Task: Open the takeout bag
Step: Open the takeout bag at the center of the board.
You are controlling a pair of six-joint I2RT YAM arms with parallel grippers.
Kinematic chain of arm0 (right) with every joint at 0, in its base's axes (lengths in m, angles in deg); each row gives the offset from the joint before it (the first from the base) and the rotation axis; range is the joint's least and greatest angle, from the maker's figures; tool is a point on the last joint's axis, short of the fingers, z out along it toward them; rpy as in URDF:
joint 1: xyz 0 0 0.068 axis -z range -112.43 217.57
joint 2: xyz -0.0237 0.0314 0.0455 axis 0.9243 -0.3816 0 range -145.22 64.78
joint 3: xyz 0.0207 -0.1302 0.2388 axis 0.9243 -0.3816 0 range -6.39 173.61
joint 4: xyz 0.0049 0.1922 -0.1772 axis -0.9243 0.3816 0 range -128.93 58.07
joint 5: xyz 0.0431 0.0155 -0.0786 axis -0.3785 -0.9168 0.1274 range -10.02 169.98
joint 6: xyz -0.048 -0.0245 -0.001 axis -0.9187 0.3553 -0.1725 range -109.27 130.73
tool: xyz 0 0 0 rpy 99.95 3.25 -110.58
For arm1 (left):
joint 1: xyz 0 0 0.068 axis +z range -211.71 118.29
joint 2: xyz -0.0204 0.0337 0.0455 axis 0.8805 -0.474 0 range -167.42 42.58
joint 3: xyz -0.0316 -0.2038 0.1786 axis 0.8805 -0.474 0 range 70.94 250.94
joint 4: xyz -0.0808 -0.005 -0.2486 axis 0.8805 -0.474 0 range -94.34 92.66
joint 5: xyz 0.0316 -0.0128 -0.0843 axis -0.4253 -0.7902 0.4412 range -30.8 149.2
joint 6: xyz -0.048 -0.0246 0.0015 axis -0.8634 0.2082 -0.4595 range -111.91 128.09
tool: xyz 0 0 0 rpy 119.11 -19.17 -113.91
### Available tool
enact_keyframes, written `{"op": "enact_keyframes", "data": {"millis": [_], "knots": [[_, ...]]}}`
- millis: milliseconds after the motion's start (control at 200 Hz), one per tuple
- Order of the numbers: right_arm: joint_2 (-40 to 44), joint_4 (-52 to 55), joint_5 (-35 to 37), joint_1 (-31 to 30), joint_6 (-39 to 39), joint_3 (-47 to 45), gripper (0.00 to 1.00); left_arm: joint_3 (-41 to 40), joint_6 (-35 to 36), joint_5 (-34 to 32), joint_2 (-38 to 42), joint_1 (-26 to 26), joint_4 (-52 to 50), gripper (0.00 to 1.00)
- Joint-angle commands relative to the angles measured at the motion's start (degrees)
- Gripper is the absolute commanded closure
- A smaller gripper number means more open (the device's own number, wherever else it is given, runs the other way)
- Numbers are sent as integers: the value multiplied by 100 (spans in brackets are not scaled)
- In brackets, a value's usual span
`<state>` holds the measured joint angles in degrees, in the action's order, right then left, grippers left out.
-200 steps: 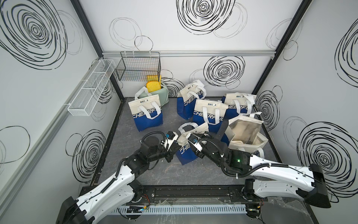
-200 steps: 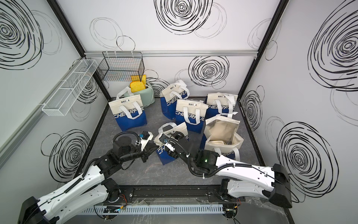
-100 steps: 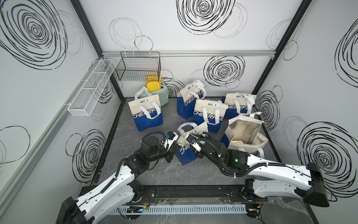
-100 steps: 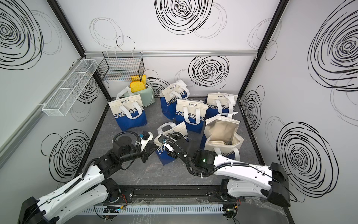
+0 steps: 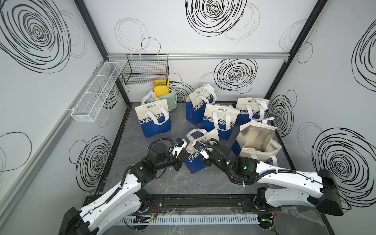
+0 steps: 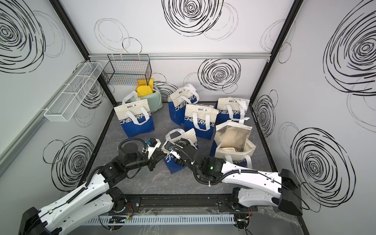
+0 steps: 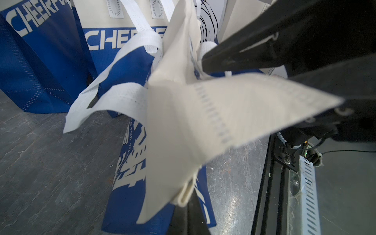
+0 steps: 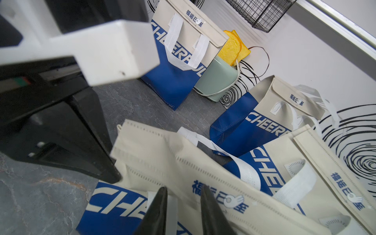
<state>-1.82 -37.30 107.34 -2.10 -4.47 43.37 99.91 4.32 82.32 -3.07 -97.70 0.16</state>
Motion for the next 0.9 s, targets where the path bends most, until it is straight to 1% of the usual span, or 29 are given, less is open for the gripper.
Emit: {"op": "enact_keyframes", "data": {"millis": [0,45,130,215,325,435,505,555,675,895], "knots": [[-47,-211,12,7,-61,124,72,126,122,97,30,-31,-197,100],[-49,-239,44,8,-70,138,74,135,129,106,30,-31,-206,100],[-92,-267,148,15,-68,173,82,143,179,121,25,-40,-251,100],[-172,-260,393,21,-48,266,100,151,218,132,39,-40,-310,100],[-318,-18,1016,53,211,563,100,144,255,93,69,-40,-386,100],[-537,715,1145,240,649,1169,100,144,228,-69,-20,22,-610,100],[-638,979,1150,304,742,1452,100,168,221,-102,-238,161,-856,100],[-690,1103,1158,333,778,1641,100,127,126,15,-326,263,-778,100],[-855,1516,1124,390,865,2166,100,118,-20,-148,-434,353,-785,100],[-1086,2477,801,635,1149,3157,100,4,-435,-228,-653,730,-784,100]]}}
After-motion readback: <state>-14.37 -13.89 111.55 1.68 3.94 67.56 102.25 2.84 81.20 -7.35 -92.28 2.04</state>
